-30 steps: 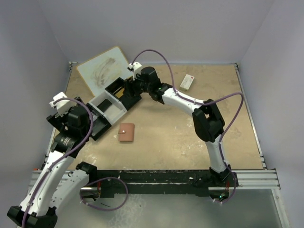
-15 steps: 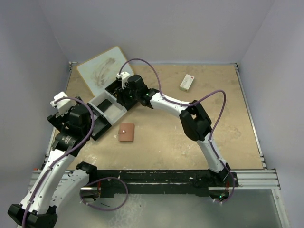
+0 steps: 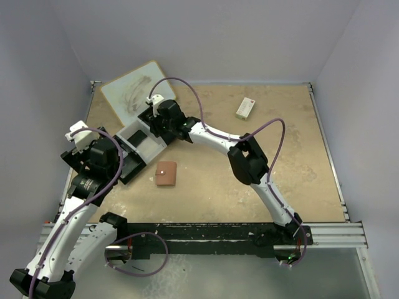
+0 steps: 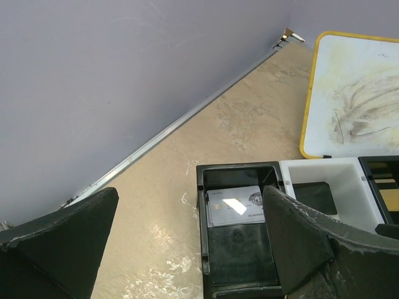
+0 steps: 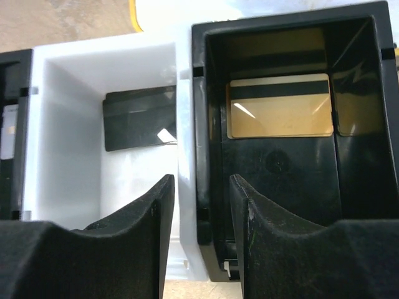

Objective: Take the credit cards out of the card holder

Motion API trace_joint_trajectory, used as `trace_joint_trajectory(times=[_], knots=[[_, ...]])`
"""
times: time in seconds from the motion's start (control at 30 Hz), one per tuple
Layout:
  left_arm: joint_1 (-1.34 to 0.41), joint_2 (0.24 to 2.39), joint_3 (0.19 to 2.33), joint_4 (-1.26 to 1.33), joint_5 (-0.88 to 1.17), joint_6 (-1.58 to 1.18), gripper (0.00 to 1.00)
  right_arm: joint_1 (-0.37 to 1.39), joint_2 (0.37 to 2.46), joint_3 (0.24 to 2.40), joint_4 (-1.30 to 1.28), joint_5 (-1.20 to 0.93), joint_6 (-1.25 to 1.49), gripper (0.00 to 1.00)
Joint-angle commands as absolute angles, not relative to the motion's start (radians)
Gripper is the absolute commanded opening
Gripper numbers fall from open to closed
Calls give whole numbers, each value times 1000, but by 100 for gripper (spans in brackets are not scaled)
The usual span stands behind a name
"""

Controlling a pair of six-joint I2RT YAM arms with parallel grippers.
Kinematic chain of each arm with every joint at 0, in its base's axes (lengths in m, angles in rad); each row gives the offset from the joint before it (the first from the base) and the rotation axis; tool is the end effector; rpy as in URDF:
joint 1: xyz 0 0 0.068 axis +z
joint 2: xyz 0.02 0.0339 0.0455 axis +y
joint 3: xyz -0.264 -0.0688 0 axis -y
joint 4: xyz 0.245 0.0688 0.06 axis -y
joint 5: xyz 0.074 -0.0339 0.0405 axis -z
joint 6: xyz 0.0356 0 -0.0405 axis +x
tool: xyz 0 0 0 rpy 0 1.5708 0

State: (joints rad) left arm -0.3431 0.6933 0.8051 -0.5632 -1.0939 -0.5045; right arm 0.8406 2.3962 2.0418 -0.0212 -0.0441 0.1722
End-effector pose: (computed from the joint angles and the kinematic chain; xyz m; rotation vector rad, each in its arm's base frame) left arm 0.1378 -0.0156 0.3298 -0.7750 1.6245 0.5001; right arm 0.3767 0.4231 0.2236 -0.6891 1.8923 0.7036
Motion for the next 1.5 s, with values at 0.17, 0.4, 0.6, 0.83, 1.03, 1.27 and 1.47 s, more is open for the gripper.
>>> trace_joint_trajectory(times=[0.17, 0.4, 0.6, 0.83, 1.03, 1.27, 1.47], knots=[[-346, 684, 816, -545, -1119, -493, 96, 857, 2400, 2084, -37, 59, 212, 41], [-345, 682, 816, -549, -1124, -497, 96, 861, 2318, 1975, 8, 207, 272, 28], [-344, 677, 818, -550, -1127, -500, 96, 861, 2190, 1769, 96, 281, 346, 25], [-345, 677, 817, -549, -1116, -501, 96, 859, 2059, 1555, 161, 328, 360, 25], [-344, 676, 817, -553, -1112, -509, 96, 845, 1972, 1436, 101, 444, 454, 25], [-344, 684, 818, -552, -1099, -510, 95, 799, 1855, 1277, 112, 499, 549, 25], [-345, 706, 816, -546, -1040, -510, 96, 733, 1776, 1169, 99, 502, 593, 25]])
